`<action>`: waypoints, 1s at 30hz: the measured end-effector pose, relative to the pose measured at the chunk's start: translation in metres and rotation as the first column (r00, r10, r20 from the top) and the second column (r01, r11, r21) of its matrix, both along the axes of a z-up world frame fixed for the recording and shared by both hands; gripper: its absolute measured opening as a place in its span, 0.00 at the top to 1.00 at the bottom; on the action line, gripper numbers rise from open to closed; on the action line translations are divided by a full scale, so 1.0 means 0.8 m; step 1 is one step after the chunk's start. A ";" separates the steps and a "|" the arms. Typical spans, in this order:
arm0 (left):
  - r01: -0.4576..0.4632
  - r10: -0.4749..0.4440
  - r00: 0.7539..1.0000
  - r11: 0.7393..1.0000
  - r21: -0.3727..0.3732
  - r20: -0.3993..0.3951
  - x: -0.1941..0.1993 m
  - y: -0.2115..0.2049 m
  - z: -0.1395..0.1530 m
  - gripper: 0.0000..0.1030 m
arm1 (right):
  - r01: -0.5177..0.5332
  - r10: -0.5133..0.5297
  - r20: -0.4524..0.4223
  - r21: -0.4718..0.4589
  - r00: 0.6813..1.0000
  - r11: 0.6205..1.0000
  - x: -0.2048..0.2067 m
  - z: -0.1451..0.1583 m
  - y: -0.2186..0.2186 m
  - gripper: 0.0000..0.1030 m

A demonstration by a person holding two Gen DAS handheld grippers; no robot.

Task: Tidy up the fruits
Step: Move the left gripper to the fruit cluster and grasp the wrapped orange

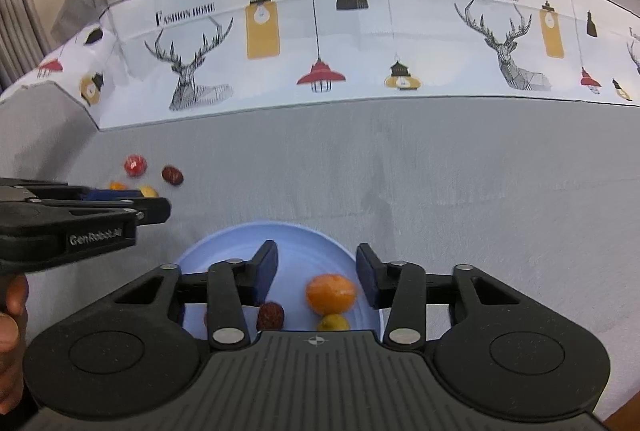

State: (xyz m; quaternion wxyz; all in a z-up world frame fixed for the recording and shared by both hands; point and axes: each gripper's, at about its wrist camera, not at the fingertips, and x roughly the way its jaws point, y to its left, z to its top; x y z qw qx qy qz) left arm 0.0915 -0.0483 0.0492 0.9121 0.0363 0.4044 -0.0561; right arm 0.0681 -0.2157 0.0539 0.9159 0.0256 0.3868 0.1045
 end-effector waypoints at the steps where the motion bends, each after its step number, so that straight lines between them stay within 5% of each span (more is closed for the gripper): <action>1: -0.002 0.002 1.000 1.000 0.012 0.013 0.005 0.004 0.007 0.79 | 0.004 -0.004 0.011 0.009 1.000 1.000 0.000 0.003 0.000 0.61; 6: -0.076 0.075 0.994 0.997 0.010 0.084 0.049 0.049 0.040 0.79 | 0.007 -0.010 0.072 0.047 0.997 0.999 -0.002 0.014 0.006 0.64; 9: -0.106 0.096 0.983 0.993 0.053 0.158 0.057 0.082 0.025 0.79 | -0.001 -0.005 0.099 0.064 0.995 0.998 -0.002 0.018 0.010 0.64; 10: -0.116 0.107 0.985 0.992 0.057 0.136 0.060 0.093 0.013 0.80 | -0.005 -0.002 0.106 0.067 0.994 0.998 -0.002 0.020 0.012 0.65; 11: -0.149 0.147 0.989 0.986 0.068 0.029 0.071 0.107 -0.002 0.85 | -0.011 0.002 0.114 0.071 0.993 0.997 -0.002 0.022 0.013 0.67; 14: -0.326 0.314 0.944 0.934 -0.149 -0.097 0.082 0.167 -0.010 0.88 | -0.034 0.022 0.128 0.092 0.991 0.995 -0.002 0.027 0.019 0.75; 17: -0.409 0.389 0.911 0.896 -0.173 -0.139 0.087 0.190 -0.014 0.88 | -0.060 0.045 0.127 0.115 0.991 0.992 0.004 0.031 0.029 0.81; 24: -0.445 0.416 0.893 0.873 -0.197 -0.173 0.095 0.198 -0.022 0.87 | -0.126 0.110 0.097 0.174 0.989 0.977 0.040 0.034 0.054 0.81; 26: -0.458 0.423 0.885 0.866 -0.202 -0.196 0.096 0.199 -0.028 0.83 | -0.145 0.133 0.079 0.181 0.988 0.973 0.055 0.031 0.065 0.80; 28: -0.474 0.425 0.873 0.854 -0.213 -0.240 0.101 0.203 -0.039 0.61 | -0.175 0.167 0.058 0.185 0.984 0.967 0.072 0.025 0.079 0.80; 30: -0.484 0.419 0.863 0.845 -0.227 -0.282 0.103 0.205 -0.049 0.55 | -0.198 0.194 0.039 0.181 0.980 0.963 0.089 0.018 0.093 0.80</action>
